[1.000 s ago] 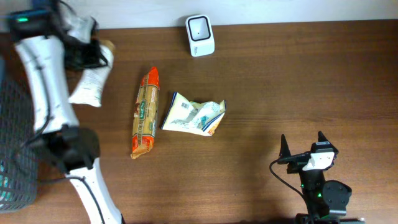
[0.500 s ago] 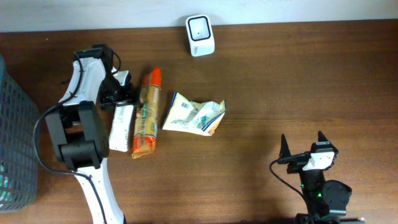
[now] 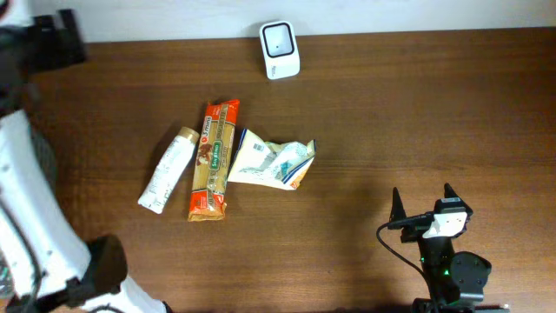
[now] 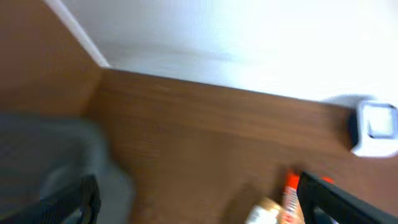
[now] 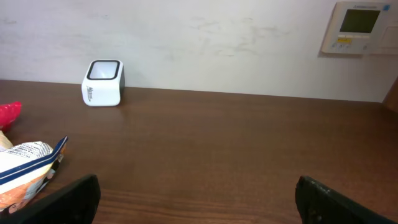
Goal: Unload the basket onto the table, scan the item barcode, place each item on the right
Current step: 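Grasp the white tube with gold cap and place it left of spaghetti, then grasp the teal tissue wipes pack and place it right of the snack bag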
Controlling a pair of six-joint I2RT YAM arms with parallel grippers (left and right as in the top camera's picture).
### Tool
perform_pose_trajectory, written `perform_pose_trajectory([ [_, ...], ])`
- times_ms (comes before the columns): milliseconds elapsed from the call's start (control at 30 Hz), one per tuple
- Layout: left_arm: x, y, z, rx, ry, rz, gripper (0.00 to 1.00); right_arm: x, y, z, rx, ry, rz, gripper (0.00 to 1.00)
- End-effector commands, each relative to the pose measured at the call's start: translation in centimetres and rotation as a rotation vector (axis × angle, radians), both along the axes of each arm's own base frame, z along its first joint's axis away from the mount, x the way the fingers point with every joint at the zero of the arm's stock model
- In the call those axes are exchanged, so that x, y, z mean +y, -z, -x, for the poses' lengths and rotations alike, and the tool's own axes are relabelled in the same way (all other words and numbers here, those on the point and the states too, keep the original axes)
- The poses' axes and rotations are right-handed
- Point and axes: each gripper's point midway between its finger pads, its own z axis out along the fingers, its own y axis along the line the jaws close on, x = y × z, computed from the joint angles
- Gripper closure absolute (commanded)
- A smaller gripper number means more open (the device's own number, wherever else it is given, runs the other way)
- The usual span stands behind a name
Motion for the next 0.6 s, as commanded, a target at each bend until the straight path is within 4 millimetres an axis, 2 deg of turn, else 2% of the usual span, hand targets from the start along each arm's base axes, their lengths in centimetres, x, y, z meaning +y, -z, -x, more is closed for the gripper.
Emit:
perform_pose_trajectory([
  [0,10.2,1.2,5.6,0.034,-0.424,0.066,0.00,-0.3,0.3,0.0,0.006,0.017,-0.004,0.01],
  [33,11.9,1.6,6.9,0.044,-0.491,0.086,0.01,-0.3,0.3,0.0,0.006,0.017,-0.004,0.01],
  [100,16.6,3.6,10.5,0.090,-0.659,0.143,0.01,-0.3,0.3,0.0,0.006,0.017,-0.004,0.01],
  [133,18.0,4.6,11.6,0.112,-0.704,0.159,0.01,-0.3,0.3,0.0,0.006,0.017,-0.004,0.01],
  [167,20.1,6.6,13.2,0.162,-0.767,0.188,0.01,-0.3,0.3,0.0,0.006,0.017,-0.004,0.01],
  [200,21.2,8.3,14.1,0.208,-0.801,0.208,0.01,-0.3,0.3,0.0,0.006,0.017,-0.004,0.01],
  [267,22.6,12.0,14.7,0.277,-0.834,0.246,0.00,-0.3,0.3,0.0,0.006,0.017,-0.004,0.01],
  [367,24.6,18.8,14.8,0.367,-0.870,0.270,0.00,-0.3,0.3,0.0,0.006,0.017,-0.004,0.01],
  [467,26.9,25.4,15.9,0.400,-0.916,0.265,0.00,-0.3,0.3,0.0,0.006,0.017,-0.004,0.01],
  [567,28.4,29.5,17.2,0.382,-0.956,0.267,0.00,-0.3,0.3,0.0,0.006,0.017,-0.004,0.01],
])
